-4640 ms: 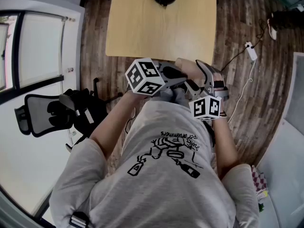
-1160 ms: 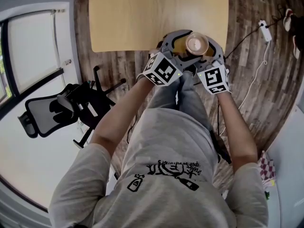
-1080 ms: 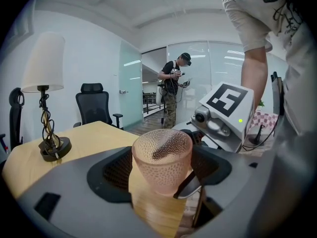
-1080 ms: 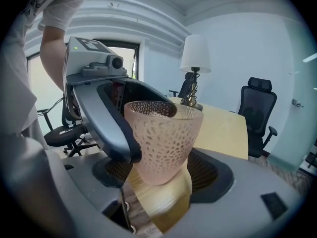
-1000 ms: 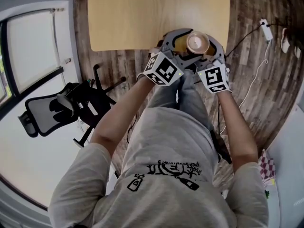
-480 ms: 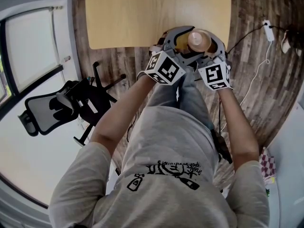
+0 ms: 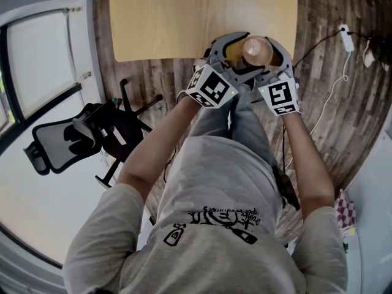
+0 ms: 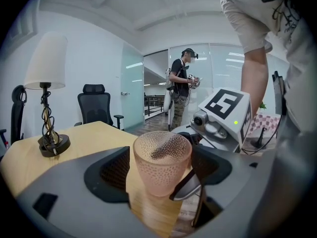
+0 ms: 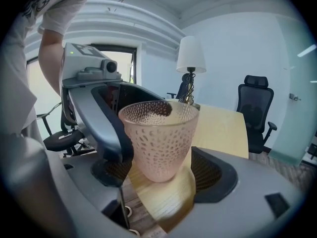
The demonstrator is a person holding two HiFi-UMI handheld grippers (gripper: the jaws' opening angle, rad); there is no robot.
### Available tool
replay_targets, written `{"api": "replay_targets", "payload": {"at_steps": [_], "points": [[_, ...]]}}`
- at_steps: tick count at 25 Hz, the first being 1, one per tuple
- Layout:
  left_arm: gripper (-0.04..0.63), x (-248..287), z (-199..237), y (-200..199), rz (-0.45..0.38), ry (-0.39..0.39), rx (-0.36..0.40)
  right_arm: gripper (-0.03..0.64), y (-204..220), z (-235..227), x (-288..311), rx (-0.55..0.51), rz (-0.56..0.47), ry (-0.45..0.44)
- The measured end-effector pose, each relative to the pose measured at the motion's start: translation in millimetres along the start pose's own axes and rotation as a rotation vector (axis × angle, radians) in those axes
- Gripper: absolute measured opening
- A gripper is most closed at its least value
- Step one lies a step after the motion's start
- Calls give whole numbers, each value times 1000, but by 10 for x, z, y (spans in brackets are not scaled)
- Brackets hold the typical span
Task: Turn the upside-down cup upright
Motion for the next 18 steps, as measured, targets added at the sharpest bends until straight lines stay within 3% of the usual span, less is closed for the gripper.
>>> {"api": "replay_targets", "payload": {"at_steps": [11,18], "points": [[391,-219,38,-112,-110,-58,-98,376,-226,16,-134,26,-91,-9],[390,-583,-31,-428,-230,-159,-206,374,-512,-15,-506,17,-139,27]]}}
Point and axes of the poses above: the fingertips, and each gripper's own axes: x forward along the fingers, z to its left, y out of its underside, the point moved 8 cm from there along -x, backward along the fingers, and after that the axes turned 4 degrees about -z, right-handed, at the moved point
